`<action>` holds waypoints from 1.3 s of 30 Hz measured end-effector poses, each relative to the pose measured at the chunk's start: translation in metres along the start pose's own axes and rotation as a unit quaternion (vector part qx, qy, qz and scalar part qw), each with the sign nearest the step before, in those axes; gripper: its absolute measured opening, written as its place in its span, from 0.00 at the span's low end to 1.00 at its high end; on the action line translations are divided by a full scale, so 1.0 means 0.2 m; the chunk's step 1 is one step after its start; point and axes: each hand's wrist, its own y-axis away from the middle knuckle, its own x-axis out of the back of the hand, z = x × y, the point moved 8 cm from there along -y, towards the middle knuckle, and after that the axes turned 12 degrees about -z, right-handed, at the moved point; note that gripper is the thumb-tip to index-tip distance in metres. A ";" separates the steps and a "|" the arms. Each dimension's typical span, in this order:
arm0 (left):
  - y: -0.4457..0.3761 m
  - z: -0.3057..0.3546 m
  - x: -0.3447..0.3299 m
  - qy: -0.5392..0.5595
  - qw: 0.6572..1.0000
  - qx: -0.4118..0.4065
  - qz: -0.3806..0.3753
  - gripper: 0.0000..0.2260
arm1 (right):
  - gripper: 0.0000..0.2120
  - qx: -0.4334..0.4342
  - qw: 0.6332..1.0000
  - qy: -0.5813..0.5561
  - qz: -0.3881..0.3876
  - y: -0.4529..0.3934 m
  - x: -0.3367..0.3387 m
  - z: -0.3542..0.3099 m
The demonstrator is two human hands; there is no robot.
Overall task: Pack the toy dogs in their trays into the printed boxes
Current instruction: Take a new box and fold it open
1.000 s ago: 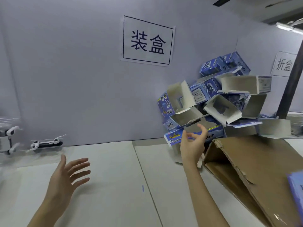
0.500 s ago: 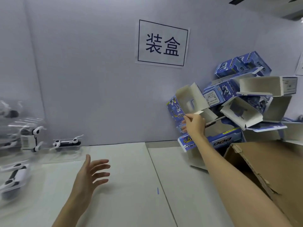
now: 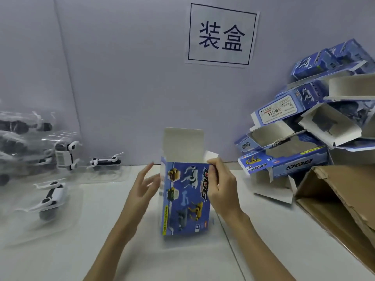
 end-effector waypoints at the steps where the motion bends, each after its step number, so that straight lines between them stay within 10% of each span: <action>1: 0.00 0.01 -0.04 0.000 1.000 -0.007 -0.015 0.40 | 0.06 0.007 1.000 -0.016 -0.010 0.01 -0.02 -0.02; 6: 0.02 0.10 -0.07 0.048 0.992 -0.114 0.016 0.37 | 0.27 -0.026 0.991 -0.132 -0.024 0.04 -0.08 -0.02; 29: 0.04 0.18 -0.07 0.030 0.988 -0.148 0.023 0.07 | 0.16 -0.013 0.989 -0.131 -0.068 0.06 -0.14 -0.10; 39: 0.04 0.21 -0.11 0.014 0.986 -0.168 0.007 0.25 | 0.24 -0.054 0.954 -0.294 0.017 0.07 -0.10 -0.08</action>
